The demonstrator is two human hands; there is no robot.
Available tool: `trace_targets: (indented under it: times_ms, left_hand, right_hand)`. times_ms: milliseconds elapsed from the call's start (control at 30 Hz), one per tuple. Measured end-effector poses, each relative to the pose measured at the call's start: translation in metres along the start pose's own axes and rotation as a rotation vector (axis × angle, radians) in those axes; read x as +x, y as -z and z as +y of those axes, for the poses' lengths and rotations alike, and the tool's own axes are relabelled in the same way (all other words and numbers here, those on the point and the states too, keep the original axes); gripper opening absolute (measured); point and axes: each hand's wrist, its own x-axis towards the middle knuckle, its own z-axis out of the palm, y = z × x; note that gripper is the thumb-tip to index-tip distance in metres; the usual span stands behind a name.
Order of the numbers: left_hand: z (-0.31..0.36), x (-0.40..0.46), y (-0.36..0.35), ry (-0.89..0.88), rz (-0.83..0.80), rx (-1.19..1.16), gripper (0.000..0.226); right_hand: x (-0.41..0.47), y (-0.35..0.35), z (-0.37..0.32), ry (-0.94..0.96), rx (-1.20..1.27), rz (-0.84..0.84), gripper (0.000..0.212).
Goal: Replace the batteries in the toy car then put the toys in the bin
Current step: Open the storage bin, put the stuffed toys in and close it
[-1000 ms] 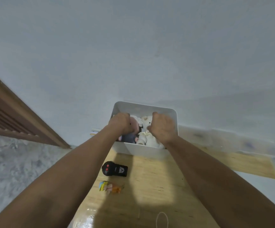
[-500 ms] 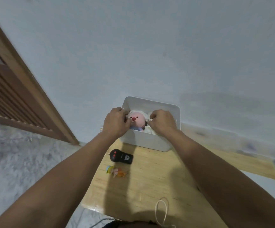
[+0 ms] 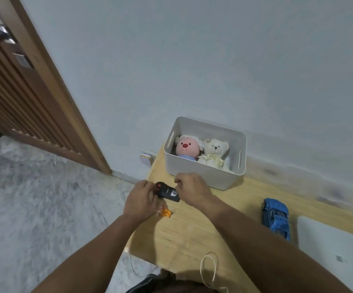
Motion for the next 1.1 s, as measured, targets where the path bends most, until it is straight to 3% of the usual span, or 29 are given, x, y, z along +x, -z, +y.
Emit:
trace_targets:
  times_ms: [167, 500, 667, 867, 1000, 1100]
  left_hand:
    - [-0.010, -0.021, -0.009, 0.021, -0.227, -0.007, 0.041]
    - [-0.014, -0.016, -0.007, 0.083, -0.300, 0.010, 0.024]
    - [-0.022, 0.001, 0.013, 0.152, -0.421, -0.025, 0.030]
    - [-0.020, 0.038, 0.061, 0.118, -0.556, -0.038, 0.013]
    - [0.001, 0.066, 0.096, 0.091, -0.533, -0.109, 0.016]
    - [0.027, 0.089, 0.114, 0.040, -0.461, -0.134, 0.021]
  right_hand:
    - [0.010, -0.032, -0.004, 0.051, -0.107, -0.099, 0.018]
    - [0.022, -0.045, -0.006, 0.113, -0.253, -0.148, 0.045]
    - [0.023, -0.024, -0.013, 0.083, -0.116, -0.134, 0.054]
    - [0.019, 0.029, -0.044, 0.196, 0.218, -0.043, 0.055]
    - [0.018, 0.068, -0.052, 0.152, 0.409, 0.095, 0.054]
    - [0.020, 0.101, -0.039, 0.088, 0.399, 0.211, 0.055]
